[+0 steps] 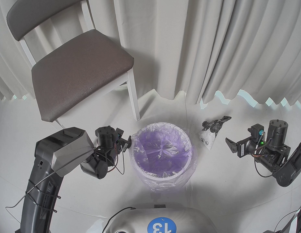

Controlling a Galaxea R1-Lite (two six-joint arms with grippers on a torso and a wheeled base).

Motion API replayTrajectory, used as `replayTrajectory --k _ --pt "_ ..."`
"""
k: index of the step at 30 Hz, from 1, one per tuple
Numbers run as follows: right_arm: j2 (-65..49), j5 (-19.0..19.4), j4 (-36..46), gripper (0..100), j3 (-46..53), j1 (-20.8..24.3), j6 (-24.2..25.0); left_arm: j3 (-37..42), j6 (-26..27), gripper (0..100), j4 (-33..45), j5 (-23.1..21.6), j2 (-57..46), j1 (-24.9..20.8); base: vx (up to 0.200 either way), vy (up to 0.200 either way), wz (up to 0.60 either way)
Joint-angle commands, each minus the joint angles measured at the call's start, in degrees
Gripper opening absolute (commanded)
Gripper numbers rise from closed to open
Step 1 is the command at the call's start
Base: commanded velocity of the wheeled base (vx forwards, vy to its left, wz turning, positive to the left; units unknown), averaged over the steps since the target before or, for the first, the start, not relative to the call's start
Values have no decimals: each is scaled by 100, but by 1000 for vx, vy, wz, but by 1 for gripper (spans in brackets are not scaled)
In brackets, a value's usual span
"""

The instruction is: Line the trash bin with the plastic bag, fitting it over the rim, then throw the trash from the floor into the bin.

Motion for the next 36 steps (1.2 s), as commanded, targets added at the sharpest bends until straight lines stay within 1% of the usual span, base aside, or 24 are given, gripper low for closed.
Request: replayTrajectory --k 1,3,5,12,16,20,23,26,28,32,36 --pt "221 82 -522 100 433 0 3 -806 11 100 508 17 323 -107 0 0 0" --pt "239 153 -680 100 548 0 3 -982 11 100 666 26 376 -116 0 0 0" --pt "291 285 -997 100 776 -9 3 -1316 20 100 1070 35 455 -134 0 0 0" --pt "581 302 -1594 100 1066 -44 82 -1764 20 100 1703 26 578 -231 0 0 0" --pt "766 311 -1902 100 1172 -44 108 -2098 29 100 1914 35 789 -239 0 0 0" --pt "880 311 -1964 100 1189 -44 143 -2511 82 100 2134 35 1044 -213 0 0 0" --pt "1021 302 -1964 100 1163 -35 161 -2696 126 100 2152 43 1141 -160 0 0 0" --pt "1056 302 -1964 100 1154 0 196 -2669 117 100 2134 43 1061 -107 0 0 0" --pt "1074 302 -1964 100 1181 26 178 -2432 117 100 2055 52 798 86 0 0 0" --pt "1117 293 -1920 100 1163 53 126 -1632 108 100 1976 61 130 314 0 0 0" --pt "1355 285 -1937 100 1145 53 3 -929 117 100 1651 -18 -239 517 0 0 0"
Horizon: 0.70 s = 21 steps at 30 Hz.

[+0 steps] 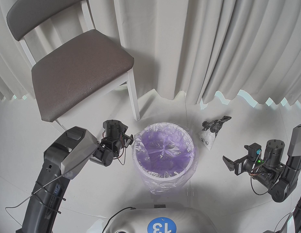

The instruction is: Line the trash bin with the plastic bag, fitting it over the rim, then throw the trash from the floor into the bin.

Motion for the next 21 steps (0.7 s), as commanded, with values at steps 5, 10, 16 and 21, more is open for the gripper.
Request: replayTrajectory --k 5,10,16,21 --pt "583 -66 -100 100 9 13 -105 1346 221 100 -635 -542 -928 650 0 0 0" --pt "592 -4 -100 100 114 -22 -61 1557 326 100 -749 -1878 -893 975 0 0 0" --pt "592 40 -91 100 114 -31 -105 1776 915 100 -732 -3873 -805 1230 0 0 0" --pt "592 576 -91 100 185 -31 -114 1838 1311 100 -670 -4646 -585 1221 0 0 0"
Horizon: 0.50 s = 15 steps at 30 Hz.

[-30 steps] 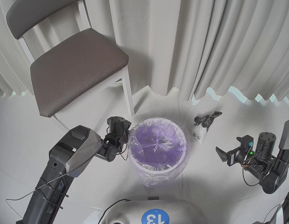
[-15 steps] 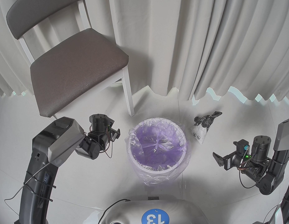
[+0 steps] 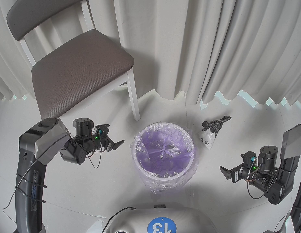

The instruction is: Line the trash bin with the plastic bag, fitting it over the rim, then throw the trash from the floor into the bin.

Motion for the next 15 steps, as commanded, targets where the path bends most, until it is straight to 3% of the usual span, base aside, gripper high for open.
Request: replayTrajectory --k 1,3,4,6,9,15 --pt "39 427 -100 100 86 -3 -15 164 359 100 32 -570 230 137 0 0 0" --pt "39 488 -100 100 86 -3 -24 155 376 100 50 -702 239 137 0 0 0" --pt "3 717 -100 100 95 -11 -24 155 403 100 173 -1115 247 128 0 0 0" --pt "-5 998 -100 100 86 -38 -24 155 411 100 322 -1361 230 76 0 0 0" --pt "-5 1323 -100 100 86 -82 -76 85 429 100 401 -1511 239 -47 0 0 0" --pt "-14 1411 -100 100 95 -117 -129 -82 429 100 481 -1801 300 -232 0 0 0"
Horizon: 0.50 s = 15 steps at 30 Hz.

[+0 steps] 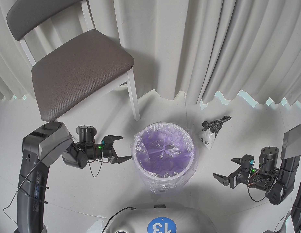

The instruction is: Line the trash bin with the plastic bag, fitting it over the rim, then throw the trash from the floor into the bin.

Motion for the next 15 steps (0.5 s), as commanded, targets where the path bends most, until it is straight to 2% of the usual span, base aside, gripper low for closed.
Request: replayTrajectory --k 1,8,11,12,15 --pt "-14 19 -102 100 1 -52 -20 -167 1 100 17 -48 110 -118 0 0 0" --pt "12 19 -102 100 54 -87 -64 -466 -8 100 26 -83 259 -136 0 0 0" --pt "30 19 -102 100 54 -87 -64 -457 -8 100 26 -259 277 -145 0 0 0" --pt "30 19 -102 100 54 -87 -64 -466 -8 0 26 -286 294 -145 0 0 0" --pt "30 19 -102 100 54 -78 -72 -475 -8 0 17 -294 321 -145 0 0 0"
